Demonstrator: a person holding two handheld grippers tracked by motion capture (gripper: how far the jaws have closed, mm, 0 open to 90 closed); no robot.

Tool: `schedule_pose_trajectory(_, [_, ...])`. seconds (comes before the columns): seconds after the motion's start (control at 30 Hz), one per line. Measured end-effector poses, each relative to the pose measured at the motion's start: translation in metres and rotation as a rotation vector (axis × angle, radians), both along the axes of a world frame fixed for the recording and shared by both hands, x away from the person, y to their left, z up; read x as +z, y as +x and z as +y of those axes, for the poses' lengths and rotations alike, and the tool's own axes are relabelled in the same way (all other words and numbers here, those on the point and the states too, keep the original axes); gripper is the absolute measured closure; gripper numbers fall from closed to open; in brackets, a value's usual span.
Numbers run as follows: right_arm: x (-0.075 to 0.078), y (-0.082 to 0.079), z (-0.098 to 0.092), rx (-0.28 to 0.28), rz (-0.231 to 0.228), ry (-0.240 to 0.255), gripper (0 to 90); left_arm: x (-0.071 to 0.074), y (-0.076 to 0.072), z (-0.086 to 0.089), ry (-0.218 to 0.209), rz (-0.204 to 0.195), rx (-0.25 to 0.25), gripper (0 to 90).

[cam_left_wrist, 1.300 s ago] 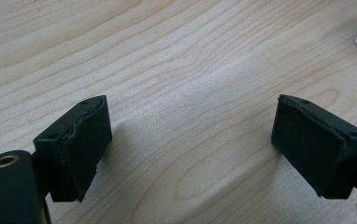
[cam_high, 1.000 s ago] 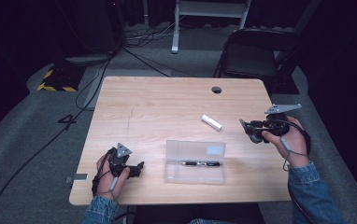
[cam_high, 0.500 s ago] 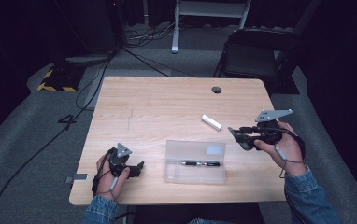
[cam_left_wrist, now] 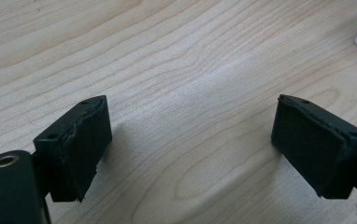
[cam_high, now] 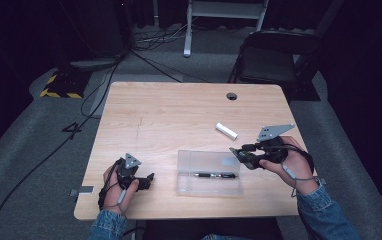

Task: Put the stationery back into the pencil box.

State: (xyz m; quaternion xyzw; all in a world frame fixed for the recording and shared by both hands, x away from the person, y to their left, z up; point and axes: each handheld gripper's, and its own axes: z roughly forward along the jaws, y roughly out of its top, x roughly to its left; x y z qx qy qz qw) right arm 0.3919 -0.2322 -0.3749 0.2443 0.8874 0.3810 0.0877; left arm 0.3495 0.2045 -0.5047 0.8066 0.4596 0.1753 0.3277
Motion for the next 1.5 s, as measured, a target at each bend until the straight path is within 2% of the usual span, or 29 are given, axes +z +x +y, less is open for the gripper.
schedule_pose_trajectory(0.13, [-0.003,-0.002,0.007,0.029,0.006,-0.005,53.4,0.000,0.000,0.000,0.000,0.000,0.001,12.6])
schedule_pose_trajectory(0.3, [-0.009,-0.004,0.018,0.073,0.019,-0.018,53.4,-0.001,0.001,0.000,-0.006,0.006,0.031,10.0])
schedule_pose_trajectory(0.5, [-0.014,-0.006,0.028,0.115,0.033,-0.026,53.4,-0.001,0.000,0.000,-0.008,0.007,0.034,10.0])
schedule_pose_trajectory(0.83, [-0.037,-0.007,0.044,0.201,0.071,-0.074,53.3,0.000,0.000,0.000,-0.004,0.007,0.028,10.0])
schedule_pose_trajectory(1.0, [-0.048,-0.007,0.048,0.223,0.089,-0.104,53.3,-0.001,0.000,0.000,-0.006,0.008,0.026,10.0])
schedule_pose_trajectory(1.5, [-0.069,-0.005,0.052,0.265,0.105,-0.163,53.3,-0.001,0.000,0.000,-0.005,0.008,0.026,10.0])
